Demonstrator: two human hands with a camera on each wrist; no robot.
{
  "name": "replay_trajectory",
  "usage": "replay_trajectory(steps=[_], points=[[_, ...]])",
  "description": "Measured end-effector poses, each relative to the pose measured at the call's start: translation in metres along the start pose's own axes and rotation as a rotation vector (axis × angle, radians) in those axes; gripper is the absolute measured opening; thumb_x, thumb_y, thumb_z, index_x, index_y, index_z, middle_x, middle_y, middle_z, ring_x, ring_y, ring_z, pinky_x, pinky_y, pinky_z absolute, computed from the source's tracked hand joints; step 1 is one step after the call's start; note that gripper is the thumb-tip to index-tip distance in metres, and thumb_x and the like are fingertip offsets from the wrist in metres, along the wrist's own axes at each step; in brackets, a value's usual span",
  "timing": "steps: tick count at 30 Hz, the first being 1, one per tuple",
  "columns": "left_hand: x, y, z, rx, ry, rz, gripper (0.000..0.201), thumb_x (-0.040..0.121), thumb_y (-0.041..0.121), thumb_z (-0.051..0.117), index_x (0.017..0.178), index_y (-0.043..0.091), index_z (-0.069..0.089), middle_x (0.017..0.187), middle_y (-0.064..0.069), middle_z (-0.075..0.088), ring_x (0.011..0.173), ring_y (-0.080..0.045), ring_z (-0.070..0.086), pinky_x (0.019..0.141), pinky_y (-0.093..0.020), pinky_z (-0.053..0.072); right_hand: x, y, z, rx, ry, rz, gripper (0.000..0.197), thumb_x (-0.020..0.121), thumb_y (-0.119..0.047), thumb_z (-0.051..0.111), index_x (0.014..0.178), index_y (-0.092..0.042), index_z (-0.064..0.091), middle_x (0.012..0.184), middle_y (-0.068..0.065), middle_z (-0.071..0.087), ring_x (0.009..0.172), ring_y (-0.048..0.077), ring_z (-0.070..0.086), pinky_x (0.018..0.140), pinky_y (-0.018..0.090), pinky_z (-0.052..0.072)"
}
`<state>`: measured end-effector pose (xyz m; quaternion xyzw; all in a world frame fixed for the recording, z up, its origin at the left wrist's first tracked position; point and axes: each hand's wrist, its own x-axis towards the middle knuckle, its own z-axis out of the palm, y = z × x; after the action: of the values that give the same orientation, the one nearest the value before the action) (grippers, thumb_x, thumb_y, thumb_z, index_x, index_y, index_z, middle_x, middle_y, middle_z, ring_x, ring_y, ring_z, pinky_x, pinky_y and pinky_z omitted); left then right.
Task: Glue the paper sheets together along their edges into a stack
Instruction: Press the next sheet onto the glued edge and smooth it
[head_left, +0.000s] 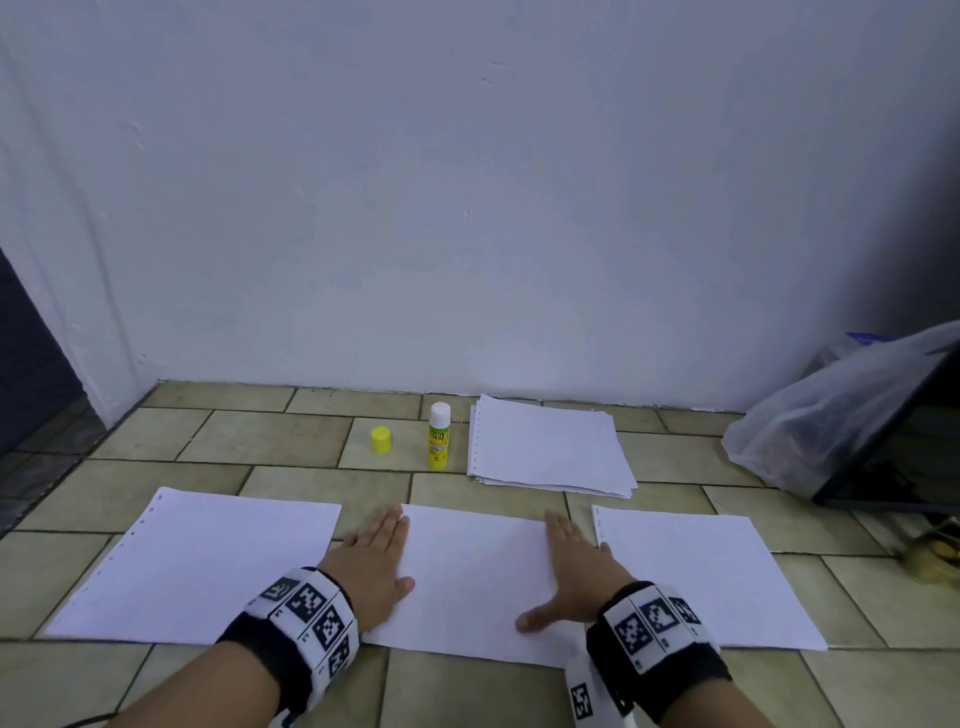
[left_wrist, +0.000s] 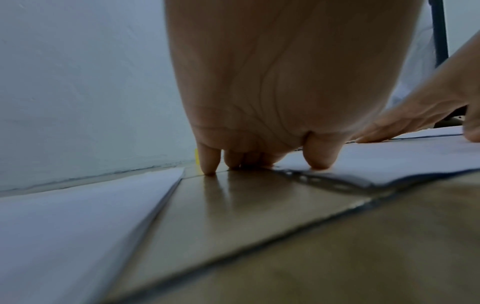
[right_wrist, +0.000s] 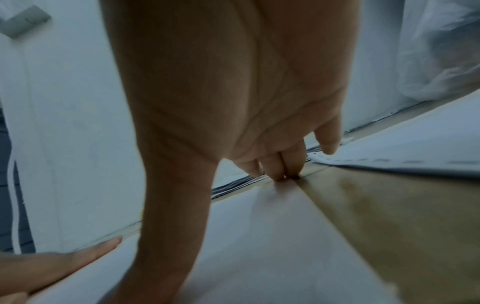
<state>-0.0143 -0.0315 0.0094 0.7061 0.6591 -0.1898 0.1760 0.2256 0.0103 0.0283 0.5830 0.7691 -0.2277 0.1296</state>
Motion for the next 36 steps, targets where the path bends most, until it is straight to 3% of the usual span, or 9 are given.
replay_trajectory(steps=[5, 7, 11, 13, 16, 19, 27, 32, 36], points=[[0.000, 0.002, 0.001, -0.019, -0.009, -0.011, 0.069, 0.105, 0.037, 0.025, 0.151, 0.005, -0.015, 0.158, -0.007, -0.024, 0.148, -0.017, -0.015, 0.121, -0.036, 0.003, -0.001, -0.008, -0.003, 0.003, 0.087, -0.020, 0.129, 0.060, -0.055, 0.082, 0.151, -0.010, 0.003, 0.154, 0.004, 0.027, 0.142, 0.019, 0.025, 0.119, 0.049, 0.003], [0.000, 0.002, 0.000, -0.026, -0.012, -0.013, 0.069, 0.105, 0.037, 0.025, 0.150, 0.004, -0.016, 0.158, -0.007, -0.024, 0.147, -0.018, -0.016, 0.121, -0.036, 0.002, -0.004, -0.008, -0.007, 0.102, 0.129, -0.061, 0.119, 0.060, -0.051, 0.084, 0.149, -0.015, 0.014, 0.147, 0.002, 0.037, 0.136, 0.019, 0.034, 0.118, 0.045, 0.015], [0.001, 0.003, 0.001, -0.032, -0.012, -0.022, 0.068, 0.105, 0.036, 0.024, 0.150, 0.003, -0.016, 0.158, -0.008, -0.024, 0.147, -0.019, -0.016, 0.121, -0.037, 0.002, -0.013, -0.001, -0.015, 0.493, 0.305, -0.115, 0.104, 0.063, -0.032, 0.087, 0.143, -0.031, 0.021, 0.152, 0.006, 0.013, 0.135, 0.021, 0.032, 0.105, 0.026, 0.031], [0.003, 0.004, 0.001, -0.032, -0.009, -0.030, 0.068, 0.105, 0.036, 0.024, 0.150, 0.003, -0.016, 0.158, -0.009, -0.024, 0.147, -0.020, -0.016, 0.121, -0.036, 0.002, -0.018, 0.005, -0.015, 0.548, 0.354, -0.088, 0.081, 0.065, -0.026, 0.085, 0.128, -0.033, 0.035, 0.150, 0.008, 0.016, 0.127, 0.022, 0.039, 0.097, 0.023, 0.038], [0.004, 0.004, 0.002, -0.038, 0.001, -0.042, 0.069, 0.105, 0.037, 0.024, 0.149, 0.003, -0.017, 0.157, -0.009, -0.025, 0.147, -0.019, -0.016, 0.120, -0.036, 0.002, -0.022, 0.012, -0.009, 0.493, 0.264, -0.083, 0.039, 0.069, -0.023, 0.082, 0.093, -0.033, 0.053, 0.122, 0.002, 0.050, 0.106, 0.015, 0.049, 0.078, 0.016, 0.042], [0.003, 0.006, 0.001, -0.045, -0.002, -0.044, 0.069, 0.105, 0.036, 0.024, 0.149, 0.002, -0.017, 0.157, -0.009, -0.025, 0.147, -0.020, -0.016, 0.120, -0.037, 0.003, -0.023, 0.016, -0.005, 0.492, 0.251, -0.096, 0.031, 0.073, -0.012, 0.077, 0.074, -0.036, 0.059, 0.104, -0.001, 0.061, 0.093, 0.012, 0.057, 0.069, 0.009, 0.042], [0.003, 0.008, -0.002, -0.041, -0.002, -0.044, 0.070, 0.104, 0.036, 0.027, 0.150, 0.002, -0.014, 0.159, -0.011, -0.020, 0.148, -0.020, -0.014, 0.119, -0.039, 0.007, -0.031, 0.036, -0.034, 0.630, 0.415, -0.083, 0.035, 0.082, 0.006, 0.058, 0.076, -0.027, 0.069, 0.094, -0.002, 0.064, 0.075, 0.000, 0.053, 0.055, 0.004, 0.037], [0.004, 0.010, -0.004, -0.011, -0.019, -0.068, 0.072, 0.104, 0.037, 0.029, 0.151, 0.002, -0.013, 0.159, -0.012, -0.020, 0.148, -0.021, -0.013, 0.119, -0.040, 0.008, -0.032, 0.056, -0.074, 0.794, 0.586, -0.030, 0.038, 0.083, 0.012, 0.051, 0.085, -0.021, 0.070, 0.093, 0.008, 0.061, 0.062, 0.016, 0.051, 0.053, 0.021, 0.041], [0.005, 0.012, -0.008, 0.011, -0.035, -0.090, 0.073, 0.104, 0.038, 0.030, 0.151, 0.002, -0.013, 0.159, -0.011, -0.019, 0.148, -0.022, -0.014, 0.119, -0.040, 0.007, 0.004, 0.066, -0.099, 0.796, 0.714, 0.094, 0.041, 0.081, 0.013, 0.044, 0.100, -0.011, 0.071, 0.074, 0.006, 0.057, 0.048, 0.009, 0.044, 0.039, 0.010, 0.034]])
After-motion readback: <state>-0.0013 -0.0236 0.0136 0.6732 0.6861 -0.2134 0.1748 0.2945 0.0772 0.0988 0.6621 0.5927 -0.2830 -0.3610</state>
